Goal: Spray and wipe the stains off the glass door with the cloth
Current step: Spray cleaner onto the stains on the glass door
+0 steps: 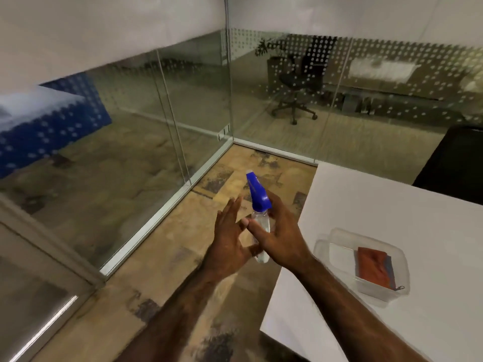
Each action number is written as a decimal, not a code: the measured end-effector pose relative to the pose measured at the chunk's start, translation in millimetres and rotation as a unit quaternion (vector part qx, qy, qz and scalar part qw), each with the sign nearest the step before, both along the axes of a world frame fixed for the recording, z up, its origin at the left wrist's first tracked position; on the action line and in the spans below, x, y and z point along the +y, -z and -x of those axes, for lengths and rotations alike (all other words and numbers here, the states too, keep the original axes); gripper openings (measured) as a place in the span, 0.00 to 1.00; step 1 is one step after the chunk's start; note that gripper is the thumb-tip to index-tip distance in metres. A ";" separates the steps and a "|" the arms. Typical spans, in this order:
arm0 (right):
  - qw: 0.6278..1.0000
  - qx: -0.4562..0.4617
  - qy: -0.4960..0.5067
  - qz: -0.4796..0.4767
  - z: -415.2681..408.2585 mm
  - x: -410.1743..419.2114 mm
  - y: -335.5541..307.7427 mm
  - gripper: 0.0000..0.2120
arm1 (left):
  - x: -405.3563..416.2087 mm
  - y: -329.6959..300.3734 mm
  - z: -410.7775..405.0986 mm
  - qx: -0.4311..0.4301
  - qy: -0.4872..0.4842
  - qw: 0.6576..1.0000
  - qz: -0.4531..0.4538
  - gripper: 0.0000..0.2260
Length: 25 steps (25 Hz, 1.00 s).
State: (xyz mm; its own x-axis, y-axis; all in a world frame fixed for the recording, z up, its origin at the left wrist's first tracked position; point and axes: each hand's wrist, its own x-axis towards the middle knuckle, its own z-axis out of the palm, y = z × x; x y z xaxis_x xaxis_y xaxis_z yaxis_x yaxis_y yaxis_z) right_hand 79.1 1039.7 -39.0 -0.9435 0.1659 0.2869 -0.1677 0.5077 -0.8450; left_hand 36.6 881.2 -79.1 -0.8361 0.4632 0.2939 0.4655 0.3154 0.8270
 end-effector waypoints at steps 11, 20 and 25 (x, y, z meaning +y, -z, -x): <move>0.965 -0.047 -0.234 0.112 -3.9 -214.8 -2.4 0.24 | -221.6 18.8 -45.6 0.071 -0.167 0.978 0.101 0.37; 0.901 -0.082 -0.401 0.141 -11.2 -342.2 0.2 0.29 | -346.3 20.1 -106.4 -0.008 -0.301 0.948 0.104 0.44; 0.867 -0.083 -0.456 0.185 -2.5 -410.1 2.4 0.21 | -399.0 28.4 -131.0 -0.059 -0.363 0.922 0.121 0.46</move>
